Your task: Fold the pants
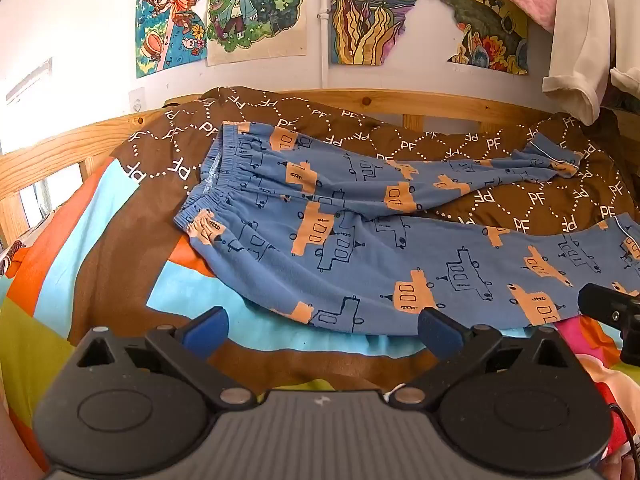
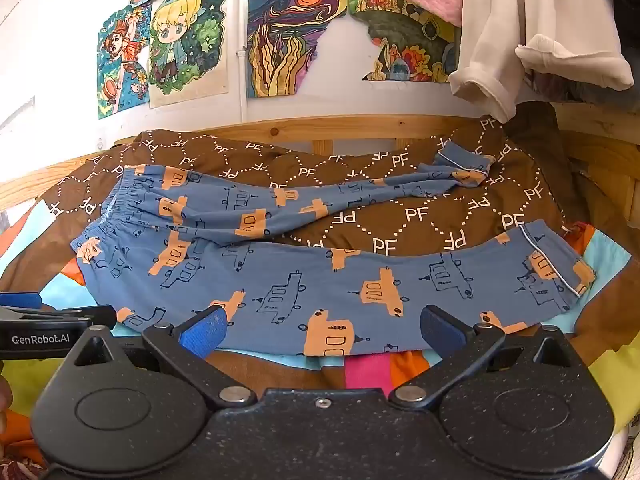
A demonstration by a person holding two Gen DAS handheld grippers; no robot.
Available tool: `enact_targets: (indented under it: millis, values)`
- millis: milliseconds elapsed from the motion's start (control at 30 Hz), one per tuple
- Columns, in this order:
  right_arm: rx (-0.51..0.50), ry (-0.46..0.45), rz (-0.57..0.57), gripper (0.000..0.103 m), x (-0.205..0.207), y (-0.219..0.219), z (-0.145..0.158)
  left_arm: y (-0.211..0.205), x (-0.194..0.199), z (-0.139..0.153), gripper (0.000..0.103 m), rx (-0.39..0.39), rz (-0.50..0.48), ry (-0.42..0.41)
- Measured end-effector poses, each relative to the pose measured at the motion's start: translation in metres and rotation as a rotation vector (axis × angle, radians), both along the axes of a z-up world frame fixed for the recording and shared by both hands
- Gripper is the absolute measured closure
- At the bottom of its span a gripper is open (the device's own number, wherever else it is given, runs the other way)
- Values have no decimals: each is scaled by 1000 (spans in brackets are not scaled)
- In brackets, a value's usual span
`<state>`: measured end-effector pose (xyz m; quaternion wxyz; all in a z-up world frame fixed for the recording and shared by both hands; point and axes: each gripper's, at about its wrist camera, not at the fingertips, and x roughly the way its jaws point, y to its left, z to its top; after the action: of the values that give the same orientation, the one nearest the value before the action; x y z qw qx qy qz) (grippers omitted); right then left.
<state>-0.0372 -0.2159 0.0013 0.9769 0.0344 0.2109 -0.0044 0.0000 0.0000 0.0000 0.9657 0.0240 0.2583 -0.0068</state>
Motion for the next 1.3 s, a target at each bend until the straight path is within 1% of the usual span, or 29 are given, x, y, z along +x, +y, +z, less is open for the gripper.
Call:
enact_targets:
  millis: [1300]
  values:
    - [12,10,-1,1,1,0,-3,0,0,0,0,-2,0,2]
